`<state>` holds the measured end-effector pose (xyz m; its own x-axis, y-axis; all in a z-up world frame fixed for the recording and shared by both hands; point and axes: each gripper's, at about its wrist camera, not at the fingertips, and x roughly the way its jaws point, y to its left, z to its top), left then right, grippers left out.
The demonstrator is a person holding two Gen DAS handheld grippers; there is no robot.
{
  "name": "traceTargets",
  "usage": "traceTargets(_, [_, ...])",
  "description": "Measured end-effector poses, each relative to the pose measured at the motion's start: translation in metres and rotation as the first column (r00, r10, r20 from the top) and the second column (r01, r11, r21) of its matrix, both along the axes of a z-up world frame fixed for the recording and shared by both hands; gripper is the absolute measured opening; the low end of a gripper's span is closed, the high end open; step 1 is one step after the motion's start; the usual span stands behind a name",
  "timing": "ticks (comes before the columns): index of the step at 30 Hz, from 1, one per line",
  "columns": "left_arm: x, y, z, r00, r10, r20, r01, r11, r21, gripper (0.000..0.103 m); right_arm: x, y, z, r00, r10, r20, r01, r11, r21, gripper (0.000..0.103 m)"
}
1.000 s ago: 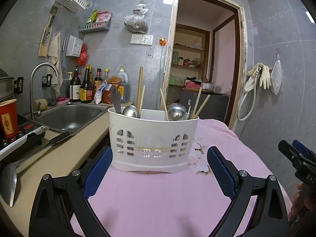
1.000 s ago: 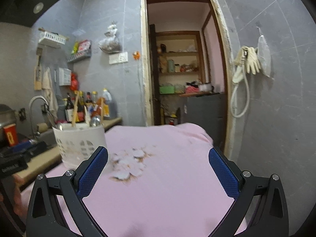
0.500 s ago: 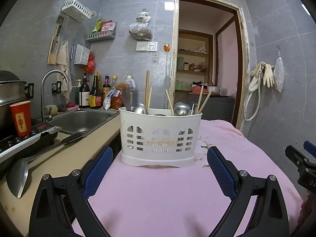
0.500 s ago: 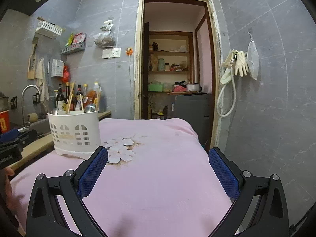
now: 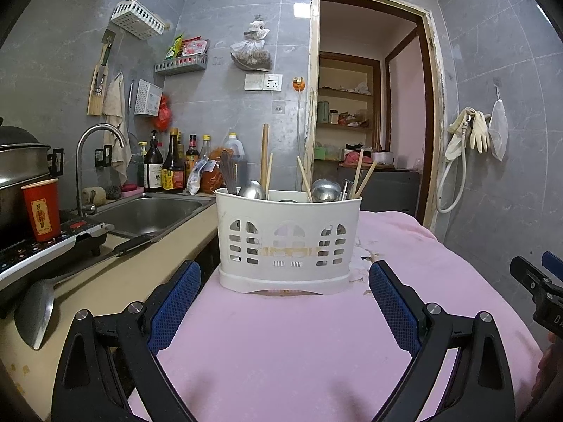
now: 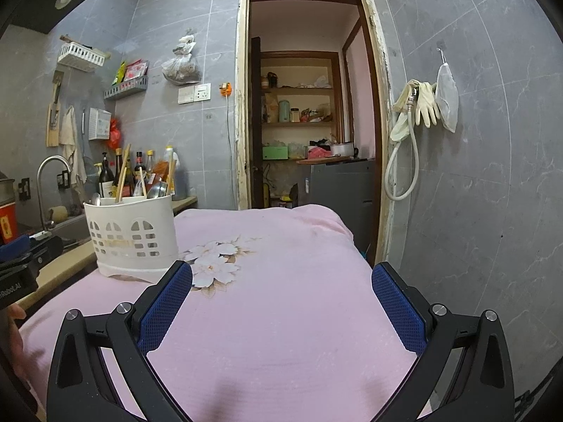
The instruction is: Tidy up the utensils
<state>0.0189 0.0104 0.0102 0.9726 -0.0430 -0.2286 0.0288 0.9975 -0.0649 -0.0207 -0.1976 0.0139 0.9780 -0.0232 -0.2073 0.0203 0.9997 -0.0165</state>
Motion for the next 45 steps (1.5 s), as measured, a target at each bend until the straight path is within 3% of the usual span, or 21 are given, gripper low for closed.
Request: traceTargets(45, [-0.0005,0.0003,-0.0003,1.0,-0.009,-0.004,0.009,1.0,0.006,0.094,-0.002,0.0022,-0.002,1.0,0.005,-0.009,-0.005,1.0,0.015,0.103])
